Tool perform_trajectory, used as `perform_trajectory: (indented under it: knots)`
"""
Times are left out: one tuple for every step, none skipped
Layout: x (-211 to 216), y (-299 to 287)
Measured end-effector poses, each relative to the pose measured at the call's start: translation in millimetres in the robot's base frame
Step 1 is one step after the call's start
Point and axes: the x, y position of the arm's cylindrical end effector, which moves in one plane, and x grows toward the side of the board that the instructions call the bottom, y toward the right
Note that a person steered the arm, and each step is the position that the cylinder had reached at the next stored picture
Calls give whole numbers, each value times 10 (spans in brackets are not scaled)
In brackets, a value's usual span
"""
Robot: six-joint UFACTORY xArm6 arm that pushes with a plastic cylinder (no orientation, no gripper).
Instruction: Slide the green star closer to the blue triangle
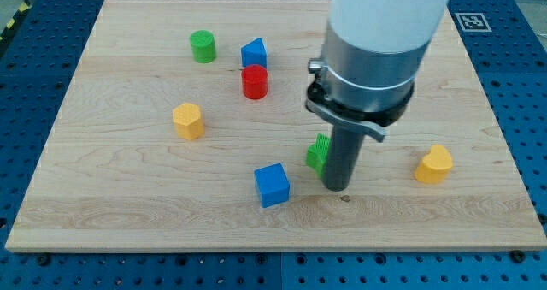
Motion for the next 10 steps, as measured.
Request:
perform_trajectory:
  knots:
    - [-8, -23]
    - [-139, -23]
    - [-392, -23]
    - [-707, -23]
    - [-1063, -23]
    - [-1394, -23]
    - [-1626, -23]
    - [-1706, -21]
    - [-1828, -41]
    - [-1853, -41]
